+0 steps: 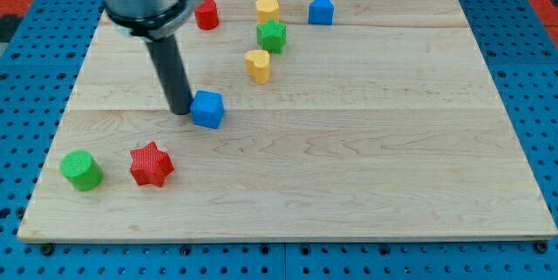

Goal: Place the blue cube at the center of the board

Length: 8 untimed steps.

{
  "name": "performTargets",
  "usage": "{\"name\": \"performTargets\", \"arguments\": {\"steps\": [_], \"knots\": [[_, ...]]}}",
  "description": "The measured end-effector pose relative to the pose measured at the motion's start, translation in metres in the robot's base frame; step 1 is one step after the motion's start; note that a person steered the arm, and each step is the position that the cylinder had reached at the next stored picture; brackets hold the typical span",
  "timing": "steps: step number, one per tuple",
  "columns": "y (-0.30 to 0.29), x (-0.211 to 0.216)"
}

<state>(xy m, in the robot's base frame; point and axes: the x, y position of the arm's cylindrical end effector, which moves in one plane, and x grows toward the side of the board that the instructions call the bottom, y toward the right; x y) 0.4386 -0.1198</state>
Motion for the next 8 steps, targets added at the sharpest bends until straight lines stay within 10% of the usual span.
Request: {"name": "performTargets", "arguments": {"steps": [2,6,8], "knots": [[-0.021,0.010],[0.160,0.044],[0.157,-0.010]]}}
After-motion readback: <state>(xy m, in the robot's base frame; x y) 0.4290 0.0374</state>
